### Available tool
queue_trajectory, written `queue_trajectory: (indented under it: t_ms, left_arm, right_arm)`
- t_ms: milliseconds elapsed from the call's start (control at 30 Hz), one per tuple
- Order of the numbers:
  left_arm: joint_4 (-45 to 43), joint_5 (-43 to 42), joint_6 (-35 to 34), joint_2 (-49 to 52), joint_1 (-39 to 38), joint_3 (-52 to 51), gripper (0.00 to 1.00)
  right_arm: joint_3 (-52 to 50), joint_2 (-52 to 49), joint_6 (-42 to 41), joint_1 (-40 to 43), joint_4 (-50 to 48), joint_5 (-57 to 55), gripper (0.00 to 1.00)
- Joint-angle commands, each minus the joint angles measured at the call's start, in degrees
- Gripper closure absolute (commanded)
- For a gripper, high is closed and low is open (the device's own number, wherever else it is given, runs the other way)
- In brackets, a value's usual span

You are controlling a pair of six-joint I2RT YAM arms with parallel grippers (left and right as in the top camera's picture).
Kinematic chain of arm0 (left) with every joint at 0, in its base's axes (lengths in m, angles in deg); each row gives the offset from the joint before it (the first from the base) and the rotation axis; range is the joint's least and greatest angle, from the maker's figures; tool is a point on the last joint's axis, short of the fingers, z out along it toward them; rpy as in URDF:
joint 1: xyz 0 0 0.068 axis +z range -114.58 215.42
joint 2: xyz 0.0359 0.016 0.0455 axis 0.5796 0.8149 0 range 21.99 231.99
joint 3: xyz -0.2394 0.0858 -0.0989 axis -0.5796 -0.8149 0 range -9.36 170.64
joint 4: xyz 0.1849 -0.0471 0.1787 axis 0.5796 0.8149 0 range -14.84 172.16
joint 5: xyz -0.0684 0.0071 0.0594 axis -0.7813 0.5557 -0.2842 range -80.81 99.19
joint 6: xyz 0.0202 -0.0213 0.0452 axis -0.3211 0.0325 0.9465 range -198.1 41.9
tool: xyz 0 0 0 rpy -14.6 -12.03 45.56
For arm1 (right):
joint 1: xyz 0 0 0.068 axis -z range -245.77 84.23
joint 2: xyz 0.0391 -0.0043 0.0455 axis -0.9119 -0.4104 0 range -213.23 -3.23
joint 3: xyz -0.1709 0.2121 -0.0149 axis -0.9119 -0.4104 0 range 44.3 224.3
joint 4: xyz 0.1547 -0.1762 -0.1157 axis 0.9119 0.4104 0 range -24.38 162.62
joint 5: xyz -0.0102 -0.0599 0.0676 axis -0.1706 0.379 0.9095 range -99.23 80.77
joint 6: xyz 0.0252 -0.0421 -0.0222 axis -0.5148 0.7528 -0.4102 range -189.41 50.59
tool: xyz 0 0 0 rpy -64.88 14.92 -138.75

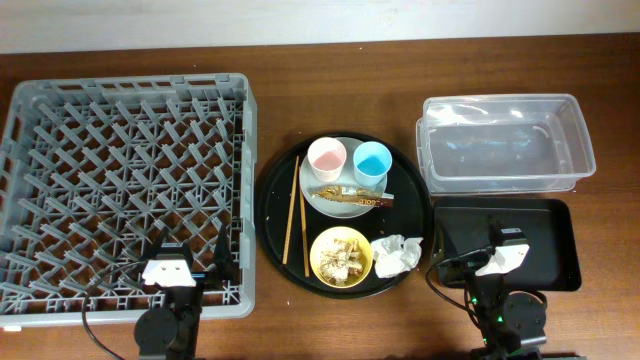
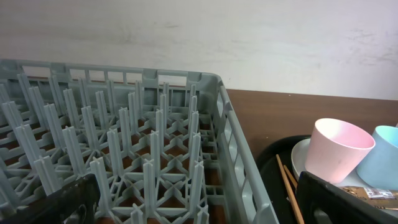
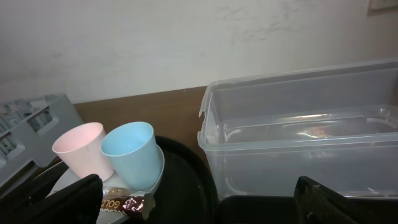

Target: Sort waste into correct bins and load items into the dishwasher rack

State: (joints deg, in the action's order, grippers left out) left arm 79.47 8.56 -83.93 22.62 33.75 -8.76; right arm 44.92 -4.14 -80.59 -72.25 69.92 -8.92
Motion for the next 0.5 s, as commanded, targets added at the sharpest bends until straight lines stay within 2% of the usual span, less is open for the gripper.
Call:
queue_trajectory:
  t_ms: [0, 233, 300, 333, 367, 433, 467]
  left_arm:
    - [0.5, 0.4, 0.3, -0.2, -0.3, -0.1, 0.01]
    - [0.3, 0.4, 0.3, -0.2, -0.3, -0.1, 0.00]
    - [-2.3, -1.0, 0.2, -0.2, -0.3, -0.1, 0.01]
    - [-8.3, -10.6, 0.3, -0.2, -0.3, 0.7, 0.01]
    - [-9.6, -17.0, -0.1, -0.2, -0.3, 4.3, 0.00]
    - [2.2, -17.0, -1.2, 2.0, -0.3, 18.2, 0.01]
    - [10.1, -17.0, 0.3, 6.3, -0.3, 29.3, 0.01]
  right_arm:
    - [-0.3, 0.4, 0.2, 0.1, 0.2, 0.1, 0.01]
    - [-0.3, 0.4, 0.2, 0.1, 0.2, 0.1, 0.01]
    - [-0.3, 0.4, 0.2, 0.1, 0.2, 0.1, 0.01]
    - [-0.3, 0.4, 0.2, 0.1, 0.2, 0.1, 0.01]
    - [-0.3, 0.4, 0.2, 0.1, 0.2, 0.1, 0.01]
    - [-0.3, 0.4, 0.2, 0.1, 0.2, 0.1, 0.01]
    - [-0.3, 0.4, 0.2, 0.1, 0.2, 0.1, 0.01]
